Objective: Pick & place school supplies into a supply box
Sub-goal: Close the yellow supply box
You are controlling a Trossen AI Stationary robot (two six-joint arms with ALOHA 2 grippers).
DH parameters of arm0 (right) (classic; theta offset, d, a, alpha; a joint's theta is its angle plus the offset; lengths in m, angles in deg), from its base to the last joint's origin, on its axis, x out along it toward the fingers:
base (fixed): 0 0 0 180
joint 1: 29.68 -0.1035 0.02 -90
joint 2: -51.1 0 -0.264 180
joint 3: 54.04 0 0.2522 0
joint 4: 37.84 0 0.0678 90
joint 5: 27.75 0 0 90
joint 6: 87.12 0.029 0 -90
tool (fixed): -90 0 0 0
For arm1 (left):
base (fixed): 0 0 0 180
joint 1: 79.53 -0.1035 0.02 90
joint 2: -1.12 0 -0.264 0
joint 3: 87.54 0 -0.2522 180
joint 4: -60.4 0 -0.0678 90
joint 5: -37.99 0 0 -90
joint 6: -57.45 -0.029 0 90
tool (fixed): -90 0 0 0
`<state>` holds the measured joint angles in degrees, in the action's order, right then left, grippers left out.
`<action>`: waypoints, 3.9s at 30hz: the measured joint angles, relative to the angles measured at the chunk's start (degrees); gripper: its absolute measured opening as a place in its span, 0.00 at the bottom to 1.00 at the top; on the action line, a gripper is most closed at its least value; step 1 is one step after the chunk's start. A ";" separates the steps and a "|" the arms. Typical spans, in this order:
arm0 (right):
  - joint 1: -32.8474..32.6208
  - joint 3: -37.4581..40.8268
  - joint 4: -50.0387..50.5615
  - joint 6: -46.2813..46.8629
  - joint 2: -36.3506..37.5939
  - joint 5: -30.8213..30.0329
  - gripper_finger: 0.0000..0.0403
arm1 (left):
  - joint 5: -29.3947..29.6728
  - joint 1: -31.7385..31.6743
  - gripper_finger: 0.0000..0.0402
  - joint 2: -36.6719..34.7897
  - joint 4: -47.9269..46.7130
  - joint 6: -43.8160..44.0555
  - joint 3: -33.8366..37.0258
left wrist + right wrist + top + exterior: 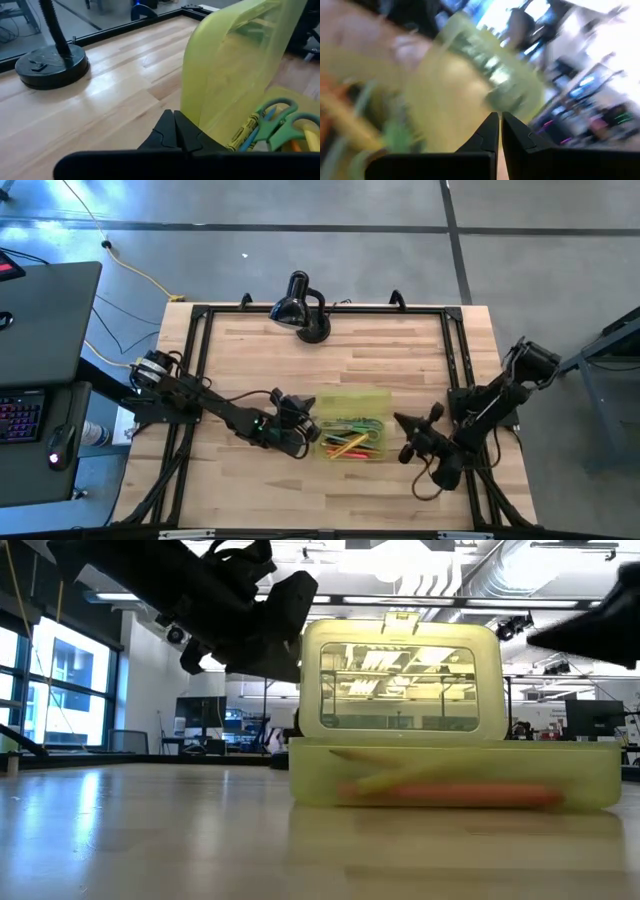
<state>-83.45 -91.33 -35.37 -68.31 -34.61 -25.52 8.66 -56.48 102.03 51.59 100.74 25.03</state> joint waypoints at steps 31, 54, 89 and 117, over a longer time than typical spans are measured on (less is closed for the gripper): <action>42.69 0.00 10.26 9.26 38.99 53.78 0.00 | 0.04 -0.15 0.03 -0.02 7.47 -13.11 0.04; 46.45 -0.02 8.02 3.01 32.09 81.97 0.00 | 2.34 -0.14 0.03 -0.02 7.48 -13.08 0.04; 29.26 -0.02 6.34 -0.96 28.49 79.38 0.00 | -29.74 -3.84 0.02 0.50 8.78 -11.97 -10.23; 21.28 -0.15 -7.87 7.78 5.44 73.93 0.00 | -34.61 2.82 0.03 11.05 7.00 -2.38 -10.24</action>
<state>-62.17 -91.49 -43.24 -60.53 -29.17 48.41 -25.94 -53.66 113.08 58.59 98.36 14.79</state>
